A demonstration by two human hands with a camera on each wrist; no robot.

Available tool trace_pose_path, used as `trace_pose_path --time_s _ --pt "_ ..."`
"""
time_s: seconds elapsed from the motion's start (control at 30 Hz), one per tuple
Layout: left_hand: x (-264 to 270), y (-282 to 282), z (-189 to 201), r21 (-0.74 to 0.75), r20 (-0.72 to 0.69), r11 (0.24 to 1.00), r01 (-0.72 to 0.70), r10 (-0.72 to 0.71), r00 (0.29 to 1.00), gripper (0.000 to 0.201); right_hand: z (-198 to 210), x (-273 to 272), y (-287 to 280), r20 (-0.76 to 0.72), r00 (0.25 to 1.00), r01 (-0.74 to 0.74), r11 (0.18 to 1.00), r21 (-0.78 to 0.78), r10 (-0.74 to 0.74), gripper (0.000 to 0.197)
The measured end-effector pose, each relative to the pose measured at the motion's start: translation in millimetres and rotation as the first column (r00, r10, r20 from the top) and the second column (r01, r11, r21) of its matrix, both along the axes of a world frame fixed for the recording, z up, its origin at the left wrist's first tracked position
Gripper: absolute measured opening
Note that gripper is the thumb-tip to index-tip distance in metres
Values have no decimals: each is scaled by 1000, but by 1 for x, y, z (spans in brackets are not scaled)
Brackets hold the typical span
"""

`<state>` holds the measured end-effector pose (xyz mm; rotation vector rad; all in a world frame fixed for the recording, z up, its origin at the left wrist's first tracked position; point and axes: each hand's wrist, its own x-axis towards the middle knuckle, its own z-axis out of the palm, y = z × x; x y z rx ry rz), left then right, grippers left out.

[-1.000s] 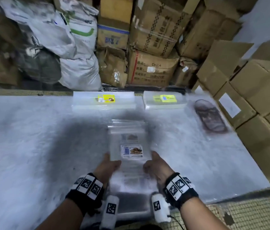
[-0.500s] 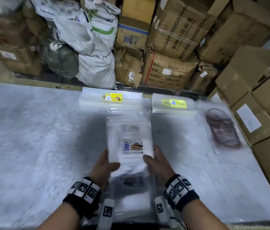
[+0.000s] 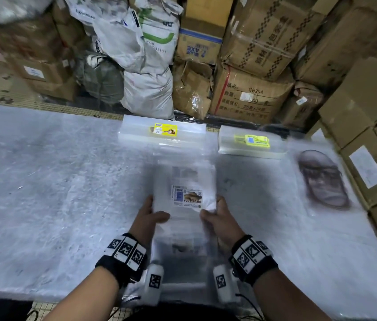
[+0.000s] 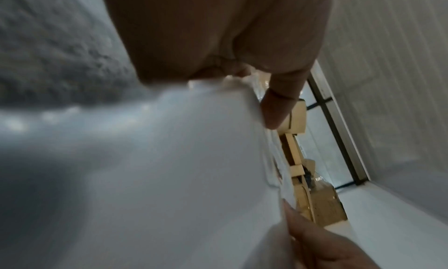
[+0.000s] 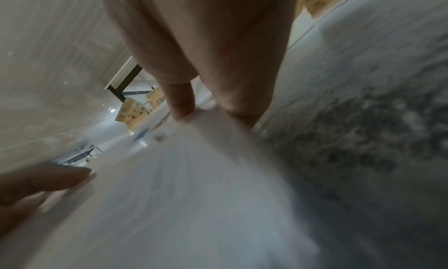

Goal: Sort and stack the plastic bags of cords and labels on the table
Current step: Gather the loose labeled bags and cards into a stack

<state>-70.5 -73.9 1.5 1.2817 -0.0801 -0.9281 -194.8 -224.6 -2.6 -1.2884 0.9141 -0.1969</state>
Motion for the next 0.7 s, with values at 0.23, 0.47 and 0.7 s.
trace_pose_path --time_s 0.23,0.47,0.7 --pt "-7 -1 -2 112 17 994 -6 4 1000 47 -1 -1 -3 -17 999 29 990 136 -27 33" --pt "-9 5 2 108 94 993 51 -61 994 61 5 -4 -2 36 999 -14 999 49 12 40" --pt "-5 -8 3 182 225 981 61 -102 969 60 7 2 -2 -63 998 -17 1000 14 18 39"
